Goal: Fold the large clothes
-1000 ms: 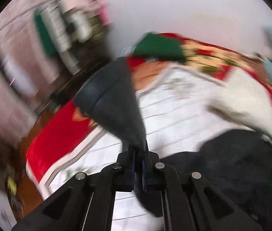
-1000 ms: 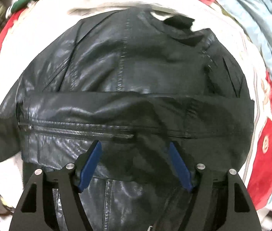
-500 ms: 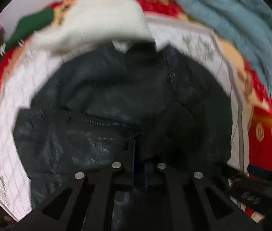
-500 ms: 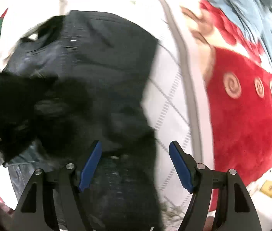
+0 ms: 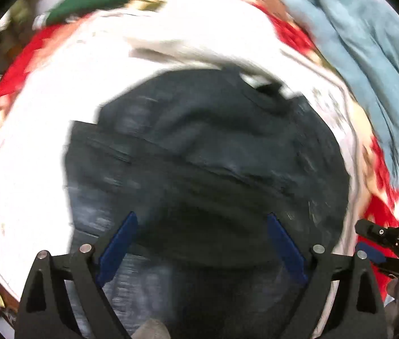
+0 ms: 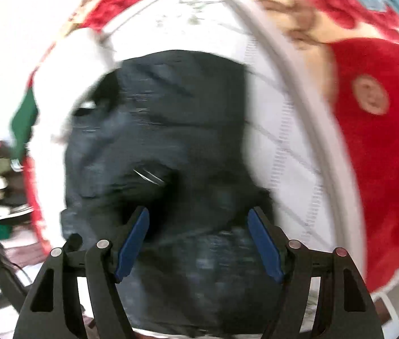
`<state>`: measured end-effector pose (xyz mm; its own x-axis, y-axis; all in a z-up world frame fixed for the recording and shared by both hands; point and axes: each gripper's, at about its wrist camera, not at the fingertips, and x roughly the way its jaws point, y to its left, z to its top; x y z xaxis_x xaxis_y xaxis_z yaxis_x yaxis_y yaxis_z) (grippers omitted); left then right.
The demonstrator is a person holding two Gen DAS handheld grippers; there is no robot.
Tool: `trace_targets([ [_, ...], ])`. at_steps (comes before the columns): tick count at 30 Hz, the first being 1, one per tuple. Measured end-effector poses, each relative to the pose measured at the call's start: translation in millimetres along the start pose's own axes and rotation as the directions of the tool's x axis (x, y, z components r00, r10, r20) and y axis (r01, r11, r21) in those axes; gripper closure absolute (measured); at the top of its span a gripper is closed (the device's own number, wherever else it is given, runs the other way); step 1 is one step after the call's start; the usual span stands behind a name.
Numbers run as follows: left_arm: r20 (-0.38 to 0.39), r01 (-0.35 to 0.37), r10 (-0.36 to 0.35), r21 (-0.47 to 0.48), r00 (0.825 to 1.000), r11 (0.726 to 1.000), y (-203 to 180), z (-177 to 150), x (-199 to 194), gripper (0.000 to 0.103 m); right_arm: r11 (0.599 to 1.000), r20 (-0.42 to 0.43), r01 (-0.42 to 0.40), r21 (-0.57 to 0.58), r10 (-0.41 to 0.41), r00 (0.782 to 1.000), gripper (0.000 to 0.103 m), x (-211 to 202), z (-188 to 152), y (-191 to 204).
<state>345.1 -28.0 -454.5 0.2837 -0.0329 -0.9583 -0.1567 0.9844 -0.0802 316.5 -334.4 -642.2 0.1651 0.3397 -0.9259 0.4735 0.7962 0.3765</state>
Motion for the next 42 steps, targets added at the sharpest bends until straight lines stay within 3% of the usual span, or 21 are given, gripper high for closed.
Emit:
trace_targets([
  [2, 0.03, -0.058, 0.059, -0.027, 0.998, 0.998, 21.6, 1.7, -7.2, 0.01, 0.998, -0.034, -0.055, -0.008, 0.055, 0.998, 0.029, 8.6, -0.1, 16.3],
  [4, 0.068, -0.158, 0.162, -0.059, 0.985, 0.986, 46.7, 1.0, -10.1, 0.01, 0.996, -0.089, -0.087, -0.014, 0.086, 0.992, 0.029, 29.1, 6.7, 31.7],
  [7, 0.051, -0.262, 0.267, -0.084, 0.962, 0.961, 75.3, -1.8, 3.4, 0.01, 0.994, -0.161, 0.016, -0.109, -0.034, 0.986, 0.029, 67.6, 11.5, 47.2],
  [8, 0.042, -0.285, 0.289, -0.087, 0.956, 0.955, 81.9, -3.0, 7.8, 0.01, 0.987, -0.212, 0.067, -0.145, -0.097, 0.972, 0.029, 86.5, 10.1, 51.7],
  [11, 0.008, -0.322, 0.325, -0.11, 0.946, 0.94, 97.3, -5.0, 17.4, 0.01, 0.972, -0.3, 0.083, -0.219, -0.148, 0.942, 0.03, 117.8, -4.7, 63.6],
  [13, -0.009, -0.32, 0.321, -0.121, 0.947, 0.94, 101.1, -6.0, 19.7, 0.007, 0.917, -0.224, 0.182, -0.354, -0.272, 0.936, 0.053, 126.1, -16.7, 79.7],
  [14, -0.011, -0.324, 0.325, -0.123, 0.945, 0.938, 101.0, -5.1, 20.4, 0.004, 0.896, -0.192, 0.217, -0.387, -0.308, 0.932, 0.059, 126.3, -20.5, 84.9],
  [15, -0.009, -0.326, 0.327, -0.126, 0.945, 0.937, 100.1, -4.4, 19.2, 0.004, 0.88, -0.157, 0.241, -0.409, -0.328, 0.932, 0.072, 122.5, -23.1, 89.1],
  [18, -0.003, -0.318, 0.321, -0.134, 0.947, 0.938, 99.3, 0.7, 12.5, 0.004, 0.897, -0.087, 0.227, -0.379, -0.278, 0.957, 0.082, 91.0, -19.9, 92.0],
  [21, 0.01, -0.313, 0.318, -0.136, 0.948, 0.94, 94.6, 11.9, 10.3, 0.004, 0.904, 0.023, 0.24, -0.352, -0.248, 0.968, 0.082, 46.3, -11.7, 93.7],
  [24, -0.01, -0.335, 0.336, -0.113, 0.942, 0.935, 87.2, 26.2, 25.6, 0.004, 0.906, 0.054, 0.264, -0.329, -0.262, 0.964, 0.082, 31.4, -2.1, 85.6],
  [28, -0.067, -0.418, 0.415, -0.047, 0.907, 0.907, 85.4, 41.9, 79.1, 0.0, 0.894, 0.048, 0.329, -0.304, -0.33, 0.943, 0.082, 49.3, 11.7, 59.3],
  [31, -0.119, -0.42, 0.416, -0.004, 0.901, 0.908, 89.4, 43.9, 110.5, 0.0, 0.884, 0.022, 0.355, -0.304, -0.365, 0.931, 0.079, 76.0, 19.1, 51.5],
  [33, -0.119, -0.416, 0.415, 0.018, 0.902, 0.909, 90.4, 44.4, 113.3, 0.0, 0.856, 0.013, 0.38, -0.351, -0.401, 0.916, 0.076, 91.6, 15.3, 55.8],
  [35, -0.126, -0.413, 0.413, 0.026, 0.902, 0.91, 91.8, 43.9, 107.1, 0.0, 0.854, 0.001, 0.378, -0.358, -0.404, 0.915, 0.071, 91.8, 14.3, 59.2],
  [38, -0.119, -0.407, 0.405, 0.008, 0.907, 0.913, 93.2, 39.7, 83.7, 0.0, 0.924, -0.077, 0.263, -0.278, -0.295, 0.952, 0.065, 69.5, 15.4, 48.4],
  [39, -0.114, -0.398, 0.395, 0.001, 0.911, 0.917, 92.4, 36.5, 73.8, 0.0, 0.957, -0.099, 0.199, -0.211, -0.224, 0.97, 0.062, 55.6, 13.8, 37.2],
  [41, -0.087, -0.384, 0.382, 0.0, 0.92, 0.923, 85.7, 27.5, 51.9, 0.0, 0.989, -0.113, 0.107, -0.103, -0.118, 0.987, 0.054, 29.7, 8.6, 13.0],
  [42, -0.078, -0.383, 0.383, 0.007, 0.92, 0.924, 81.1, 20.8, 42.5, 0.0, 0.993, -0.109, 0.099, -0.067, -0.106, 0.988, 0.049, 17.7, 2.4, 0.0],
])
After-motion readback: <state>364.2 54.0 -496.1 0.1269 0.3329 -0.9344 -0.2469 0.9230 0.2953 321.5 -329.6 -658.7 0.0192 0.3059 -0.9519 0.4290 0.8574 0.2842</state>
